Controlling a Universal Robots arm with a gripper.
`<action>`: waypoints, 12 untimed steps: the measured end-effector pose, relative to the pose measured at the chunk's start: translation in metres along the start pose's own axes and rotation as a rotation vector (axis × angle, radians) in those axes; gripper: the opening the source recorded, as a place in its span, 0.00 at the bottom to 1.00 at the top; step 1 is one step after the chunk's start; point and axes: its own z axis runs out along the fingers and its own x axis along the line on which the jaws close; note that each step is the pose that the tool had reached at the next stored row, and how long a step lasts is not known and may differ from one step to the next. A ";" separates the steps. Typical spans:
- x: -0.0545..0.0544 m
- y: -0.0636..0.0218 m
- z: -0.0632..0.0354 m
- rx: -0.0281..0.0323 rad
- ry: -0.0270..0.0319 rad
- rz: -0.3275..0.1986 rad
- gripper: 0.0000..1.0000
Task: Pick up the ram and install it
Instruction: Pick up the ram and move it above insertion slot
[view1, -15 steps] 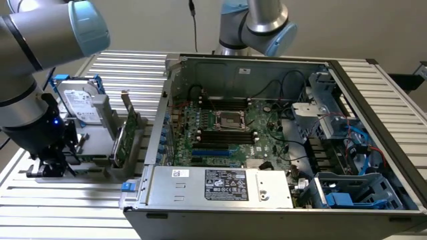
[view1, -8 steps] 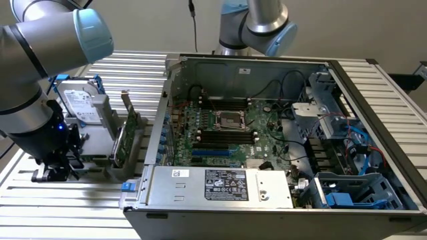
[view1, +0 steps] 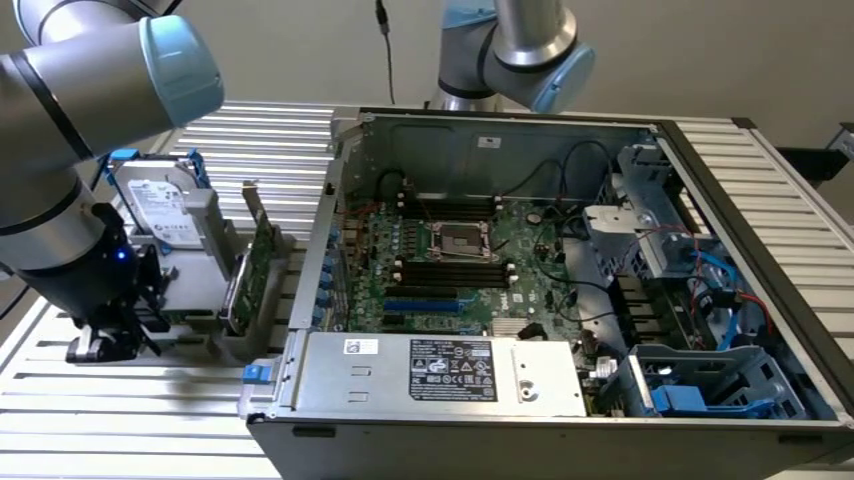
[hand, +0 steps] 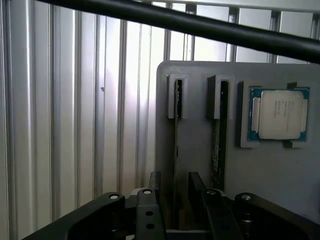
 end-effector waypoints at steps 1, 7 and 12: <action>0.000 0.0003 0.0000 -0.0015 -0.0021 0.000 0.36; 0.002 0.0012 0.0008 -0.0098 -0.0119 0.001 0.36; 0.003 0.0015 0.0017 -0.0121 -0.0187 0.001 0.36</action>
